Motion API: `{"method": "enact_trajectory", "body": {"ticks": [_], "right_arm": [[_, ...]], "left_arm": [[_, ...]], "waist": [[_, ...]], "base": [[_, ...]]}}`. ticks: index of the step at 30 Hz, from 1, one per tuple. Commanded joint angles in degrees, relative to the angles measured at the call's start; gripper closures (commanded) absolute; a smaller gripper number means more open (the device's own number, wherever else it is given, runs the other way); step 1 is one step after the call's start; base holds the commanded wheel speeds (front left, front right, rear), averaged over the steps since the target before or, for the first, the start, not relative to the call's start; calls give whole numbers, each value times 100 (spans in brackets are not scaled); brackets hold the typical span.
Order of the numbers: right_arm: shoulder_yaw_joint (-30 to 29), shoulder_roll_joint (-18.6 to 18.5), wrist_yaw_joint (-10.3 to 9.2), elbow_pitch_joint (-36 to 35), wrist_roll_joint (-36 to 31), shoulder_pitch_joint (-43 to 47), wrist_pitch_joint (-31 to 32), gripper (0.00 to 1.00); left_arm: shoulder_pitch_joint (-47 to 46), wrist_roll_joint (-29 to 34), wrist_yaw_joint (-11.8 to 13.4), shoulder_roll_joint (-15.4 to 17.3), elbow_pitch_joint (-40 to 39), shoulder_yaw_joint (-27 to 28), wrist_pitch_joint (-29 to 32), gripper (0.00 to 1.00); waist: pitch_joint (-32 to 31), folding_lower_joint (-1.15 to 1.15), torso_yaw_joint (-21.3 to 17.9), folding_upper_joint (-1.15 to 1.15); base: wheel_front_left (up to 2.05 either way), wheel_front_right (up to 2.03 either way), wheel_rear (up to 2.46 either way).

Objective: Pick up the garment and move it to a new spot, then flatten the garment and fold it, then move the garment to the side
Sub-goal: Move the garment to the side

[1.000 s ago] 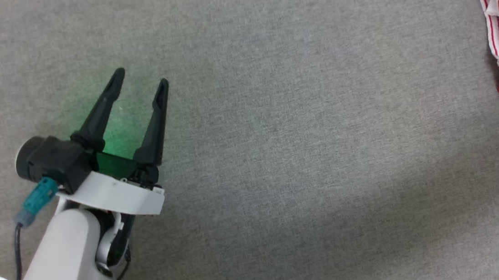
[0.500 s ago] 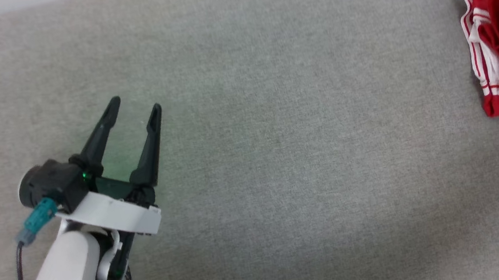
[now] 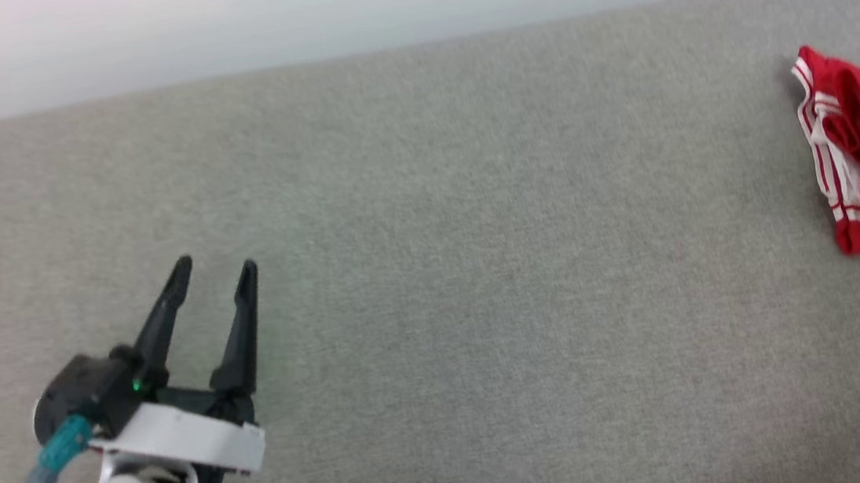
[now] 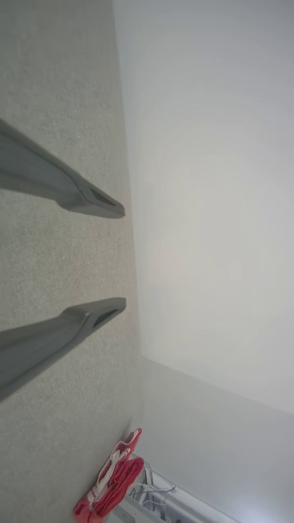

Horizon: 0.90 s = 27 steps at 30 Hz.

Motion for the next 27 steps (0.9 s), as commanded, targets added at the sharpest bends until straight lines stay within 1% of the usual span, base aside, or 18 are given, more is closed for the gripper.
{"method": "enact_trajectory", "body": {"ticks": [1, 7, 14, 21, 27], "right_arm": [[-100, 48, -7, -113, -36, 185, -25, 0], [-632, 438, -7, -997, -158, 1271, -26, 0], [-1078, 912, -7, -1805, -233, 2513, -26, 0], [-1497, 1346, -7, -2493, -305, 3483, -26, 0], [-1752, 1657, -7, -2986, -344, 4131, -26, 0]], "left_arm": [[104, 19, -13, -14, -7, 59, 3, 0], [590, 87, -13, -107, -57, 366, 3, 0], [1225, 207, -12, -242, -142, 791, 4, 0], [1692, 315, -12, -358, -267, 1173, 3, 0], [2000, 424, -12, -467, -422, 1467, 3, 0]], "waist": [[-355, 0, 241, 0], [-767, 0, 412, 0], [-1196, 0, 627, 0], [-1403, 0, 849, 0], [-1517, 0, 992, 0]], "base": [[0, 0, 0], [0, 0, 0], [0, 0, 0], [0, 0, 0], [0, 0, 0]]}}
